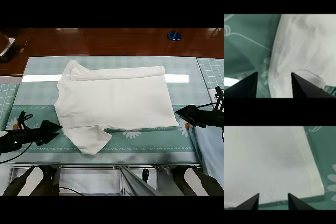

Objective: Fold the shirts.

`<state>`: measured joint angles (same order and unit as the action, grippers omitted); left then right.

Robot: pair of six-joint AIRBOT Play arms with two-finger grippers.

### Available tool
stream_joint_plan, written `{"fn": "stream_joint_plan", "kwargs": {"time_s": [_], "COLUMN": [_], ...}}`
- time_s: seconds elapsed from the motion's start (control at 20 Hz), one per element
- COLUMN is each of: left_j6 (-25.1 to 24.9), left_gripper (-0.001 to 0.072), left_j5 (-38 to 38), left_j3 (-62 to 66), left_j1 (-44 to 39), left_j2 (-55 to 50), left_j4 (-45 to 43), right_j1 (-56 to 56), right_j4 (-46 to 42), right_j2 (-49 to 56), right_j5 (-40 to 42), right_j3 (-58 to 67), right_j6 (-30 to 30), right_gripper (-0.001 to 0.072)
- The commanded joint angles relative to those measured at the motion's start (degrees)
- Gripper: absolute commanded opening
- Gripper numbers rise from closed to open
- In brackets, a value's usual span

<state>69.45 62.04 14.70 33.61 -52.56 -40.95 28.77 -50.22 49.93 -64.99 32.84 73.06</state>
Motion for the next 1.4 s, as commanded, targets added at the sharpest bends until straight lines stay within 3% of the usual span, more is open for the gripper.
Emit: {"fn": "stream_joint_plan", "kwargs": {"time_s": [0.0,0.15,0.2,0.25,0.3,0.55,0.6,0.75,1.05,1.2,1.25,1.35], "left_j6": [-2.4,-2.8,-2.9,-3.6,-4.5,-4.5,-4.5,-4.5,-4.5,-4.5,-4.5,-4.5], "left_gripper": [0.0509,0.0495,0.0367,0.0077,0.002,0.0021,0.0021,0.0021,0.002,0.0021,0.0021,0.0021], "left_j5": [-2.1,-5.3,-6.3,-6.7,-6.7,-3.9,-3.9,-3.9,-3.8,-4.0,-4.0,-3.9], "left_j3": [-1.2,-1.1,-0.9,-0.5,0.1,2.6,2.6,2.6,2.6,2.6,2.6,3.2], "left_j1": [-1.9,-9.8,-12.2,-13.6,-13.7,-13.3,-13.3,-13.3,-13.3,-13.3,-13.3,-13.3], "left_j2": [-1.9,-5.2,-6.1,-6.8,-6.8,-6.7,-6.7,-6.7,-6.7,-6.7,-6.7,-6.7], "left_j4": [4.2,5.5,5.9,5.9,6.3,6.5,6.5,6.5,6.5,6.5,6.6,7.4], "right_j1": [0.0,0.0,0.0,0.1,0.1,0.1,0.1,0.1,0.0,-3.0,-4.8,-8.7], "right_j4": [0.4,0.4,0.4,-0.1,-1.7,-21.3,-21.9,-14.9,-0.6,1.6,1.7,2.0], "right_j2": [-0.7,-0.7,-0.7,-0.7,-0.7,2.1,4.0,10.7,21.4,26.3,27.6,29.0], "right_j5": [0.1,0.5,0.6,0.9,1.2,0.4,-0.7,-1.7,4.4,5.9,6.3,5.9], "right_j3": [-0.8,-0.8,-0.8,-0.8,-0.8,-0.8,-0.8,-0.8,1.5,4.3,5.7,9.7], "right_j6": [0.5,2.0,2.5,2.8,3.3,13.6,13.8,10.7,6.7,6.2,6.0,4.1], "right_gripper": [0.0412,0.0412,0.0412,0.0412,0.0412,0.0412,0.0412,0.0412,0.0411,0.0402,0.035,0.0033]}}
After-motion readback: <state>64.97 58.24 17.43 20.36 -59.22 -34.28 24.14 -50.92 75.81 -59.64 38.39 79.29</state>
